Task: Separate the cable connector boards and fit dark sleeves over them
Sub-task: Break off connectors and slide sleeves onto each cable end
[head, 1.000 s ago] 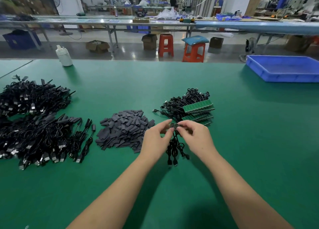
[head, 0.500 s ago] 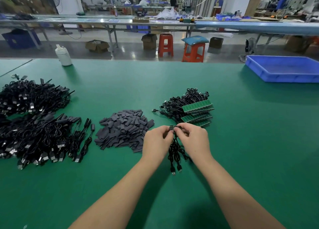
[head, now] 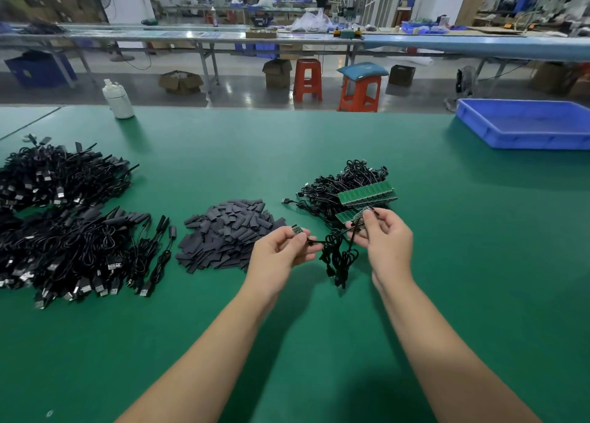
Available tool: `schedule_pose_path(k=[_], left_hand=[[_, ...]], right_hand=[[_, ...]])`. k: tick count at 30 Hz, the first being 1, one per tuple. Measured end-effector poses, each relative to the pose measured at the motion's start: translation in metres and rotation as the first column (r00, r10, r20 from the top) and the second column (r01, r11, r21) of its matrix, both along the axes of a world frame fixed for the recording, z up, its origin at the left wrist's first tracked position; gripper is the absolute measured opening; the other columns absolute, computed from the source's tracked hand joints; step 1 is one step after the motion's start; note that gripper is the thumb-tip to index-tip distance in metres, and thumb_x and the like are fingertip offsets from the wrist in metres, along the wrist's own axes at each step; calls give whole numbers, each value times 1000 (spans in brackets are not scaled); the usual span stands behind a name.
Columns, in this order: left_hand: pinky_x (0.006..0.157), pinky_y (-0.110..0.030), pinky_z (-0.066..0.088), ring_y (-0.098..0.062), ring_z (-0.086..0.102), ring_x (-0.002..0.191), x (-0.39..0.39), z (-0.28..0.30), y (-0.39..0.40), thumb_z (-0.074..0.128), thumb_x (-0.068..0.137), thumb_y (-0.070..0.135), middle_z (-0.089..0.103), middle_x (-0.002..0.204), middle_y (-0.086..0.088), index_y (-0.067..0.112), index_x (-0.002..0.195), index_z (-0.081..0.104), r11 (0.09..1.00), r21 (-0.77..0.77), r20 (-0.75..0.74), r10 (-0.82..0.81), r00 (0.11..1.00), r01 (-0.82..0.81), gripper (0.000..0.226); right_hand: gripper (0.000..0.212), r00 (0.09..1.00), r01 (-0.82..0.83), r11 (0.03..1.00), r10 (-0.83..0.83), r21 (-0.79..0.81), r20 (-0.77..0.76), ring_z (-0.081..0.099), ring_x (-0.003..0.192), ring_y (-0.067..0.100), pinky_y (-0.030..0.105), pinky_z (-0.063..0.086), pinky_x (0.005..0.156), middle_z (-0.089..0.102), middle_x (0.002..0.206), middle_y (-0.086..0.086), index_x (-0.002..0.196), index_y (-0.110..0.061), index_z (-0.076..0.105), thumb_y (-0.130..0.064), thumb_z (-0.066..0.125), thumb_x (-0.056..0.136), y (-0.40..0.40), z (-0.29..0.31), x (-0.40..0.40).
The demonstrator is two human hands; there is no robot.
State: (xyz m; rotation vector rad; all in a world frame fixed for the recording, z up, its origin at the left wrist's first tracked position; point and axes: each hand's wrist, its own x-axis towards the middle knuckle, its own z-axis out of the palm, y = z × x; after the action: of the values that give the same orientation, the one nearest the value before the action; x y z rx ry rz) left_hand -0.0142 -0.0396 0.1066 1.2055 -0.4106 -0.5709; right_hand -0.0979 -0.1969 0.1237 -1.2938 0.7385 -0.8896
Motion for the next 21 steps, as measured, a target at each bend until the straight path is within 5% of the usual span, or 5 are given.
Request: schedule_pose_path(k=[4,8,14,17,21], left_hand=[[77,-35,59,-23,73,88,-7,-5,-5,57,97,4,75,87,-5,14,88,69,982,186,295,-64,953,8,18],[65,-25,52,-9,62,62,-12,-7,-6,59,95,19,72,74,10,24,88,67,901,374,678,-106,728,-217,12],[73,-36,52,-23,65,77,-9,-11,-3,55,96,20,70,82,-1,15,97,63,839,420,843,-219,491,-347,9],[74,-38,53,-22,66,78,-2,-19,-2,55,96,21,71,81,-1,15,93,62,786,497,789,-234,568,-367,10],[79,-33,57,-11,70,88,7,-26,3,53,99,14,74,87,7,12,84,60,861,467,482,-54,875,-204,16]], right_hand=[[6,993,-67,986,52,150,103,75,80,22,28,61,67,69,84,9,93,-9,60,-8,59,98,18,7,9],[9,991,-110,985,98,130,96,75,80,21,32,62,73,70,77,4,90,-10,59,-7,58,98,32,10,12],[7,983,-113,971,79,209,165,75,81,24,29,61,70,59,78,8,100,0,54,-7,53,101,31,19,10],[10,973,-149,976,116,157,199,75,80,24,28,61,70,57,76,7,105,2,53,-7,51,102,30,27,7],[14,982,-80,995,68,61,178,72,68,18,29,61,67,64,89,15,111,0,51,-12,46,104,19,40,1]])
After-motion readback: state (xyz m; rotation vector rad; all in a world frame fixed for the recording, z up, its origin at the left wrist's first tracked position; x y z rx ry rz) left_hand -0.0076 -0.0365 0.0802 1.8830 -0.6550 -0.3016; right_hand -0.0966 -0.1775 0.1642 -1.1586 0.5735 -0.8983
